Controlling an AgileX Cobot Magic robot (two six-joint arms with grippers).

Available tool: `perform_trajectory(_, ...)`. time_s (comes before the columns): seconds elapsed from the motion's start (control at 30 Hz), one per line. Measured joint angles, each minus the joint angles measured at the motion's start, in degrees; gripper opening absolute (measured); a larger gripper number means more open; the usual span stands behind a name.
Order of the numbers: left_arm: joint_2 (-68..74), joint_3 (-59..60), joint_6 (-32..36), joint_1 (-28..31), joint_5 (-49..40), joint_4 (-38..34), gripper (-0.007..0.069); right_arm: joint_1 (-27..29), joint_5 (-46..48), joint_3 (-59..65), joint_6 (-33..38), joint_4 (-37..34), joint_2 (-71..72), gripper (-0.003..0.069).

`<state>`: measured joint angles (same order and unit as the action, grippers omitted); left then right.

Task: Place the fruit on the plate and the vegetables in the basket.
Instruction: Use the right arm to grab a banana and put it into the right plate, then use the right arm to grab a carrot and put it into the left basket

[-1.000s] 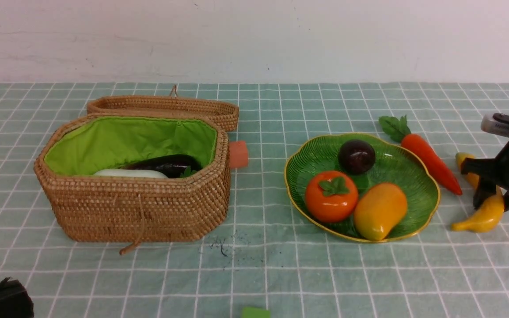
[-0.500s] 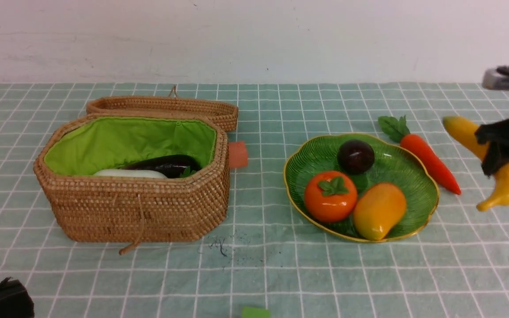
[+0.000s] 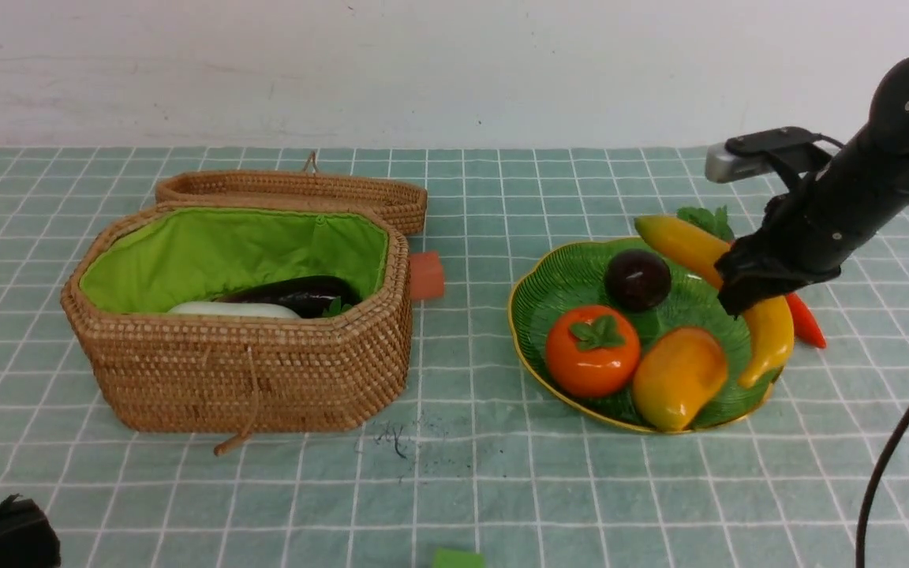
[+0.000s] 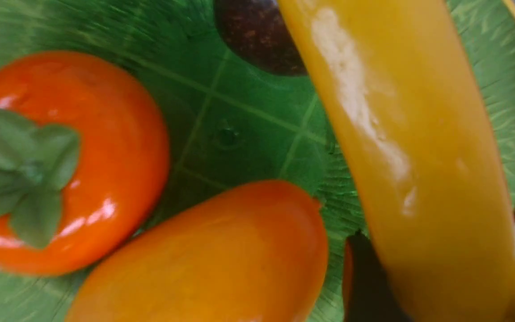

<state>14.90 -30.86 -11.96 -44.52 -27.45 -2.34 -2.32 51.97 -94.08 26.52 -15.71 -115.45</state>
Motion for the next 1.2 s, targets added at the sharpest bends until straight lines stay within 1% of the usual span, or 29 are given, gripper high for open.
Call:
perform_trajectory(0.13,0.0,0.0,0.0,0.0,0.0,0.0,-0.0002,0.0,-1.27,0.0,-4.64,0.35,-1.62,0.0318)
perform_trajectory(0.17,0.0,0.0,0.0,0.0,0.0,0.0,-0.0002,0.0,-1.72,0.0,-5.75,0.35,-1.75,0.0328)
perform_trajectory(0.23,0.0,0.0,0.0,0.0,0.0,0.0,-0.0001,0.0,-2.03,0.0,-7.38,0.35,-1.88,0.0359)
perform_trajectory(0.27,0.0,0.0,0.0,0.0,0.0,0.0,0.0,0.0,-2.1,0.0,-7.81,0.35,-1.88,0.0395)
perform_trajectory(0.3,0.0,0.0,0.0,0.0,0.0,0.0,0.0,0.0,-2.1,0.0,-7.81,0.35,-1.88,0.0395)
perform_trajectory(0.33,0.0,0.0,0.0,0.0,0.0,0.0,0.0001,0.0,-2.04,-0.01,-8.05,0.35,-1.88,0.0422)
perform_trajectory(0.37,0.0,0.0,0.0,0.0,0.0,0.0,0.0,0.0,-1.53,-0.06,-8.18,0.51,-1.88,0.0468)
perform_trajectory(0.47,0.0,0.0,0.0,0.0,0.0,0.0,0.0,0.0,-0.09,-0.06,-8.36,1.41,-1.75,0.0515)
perform_trajectory(0.53,0.0,0.0,0.0,0.0,0.0,0.0,0.0,0.0,0.57,-0.06,-8.48,1.68,-1.49,0.0529)
perform_trajectory(0.7,0.0,0.0,0.0,0.0,0.67,0.0,0.0,0.0,3.39,-2.1,-9.26,2.8,0.96,0.0524)
perform_trajectory(0.77,0.0,0.0,0.0,0.0,1.68,0.0,0.0,0.53,4.91,-4.46,-11.57,4.34,2.57,0.0498)
perform_trajectory(0.87,0.0,0.0,0.0,0.0,3.4,0.0,0.0,2.3,5.51,-7.51,-12.45,4.96,2.5,0.0463)
perform_trajectory(0.93,0.0,0.0,0.0,0.0,3.94,0.0,0.0001,3.02,5.62,-8.9,-12.68,4.89,1.53,0.0455)
perform_trajectory(1.03,0.0,0.0,0.0,0.0,5.06,0.52,0.0003,5.09,5.44,-13.32,-12.75,4.4,-3.66,0.0447)
perform_trajectory(1.2,0.0,0.0,0.0,0.0,5.17,0.9,0.0004,5.61,4.67,-18.27,-10.57,4.08,-10.94,0.0447)
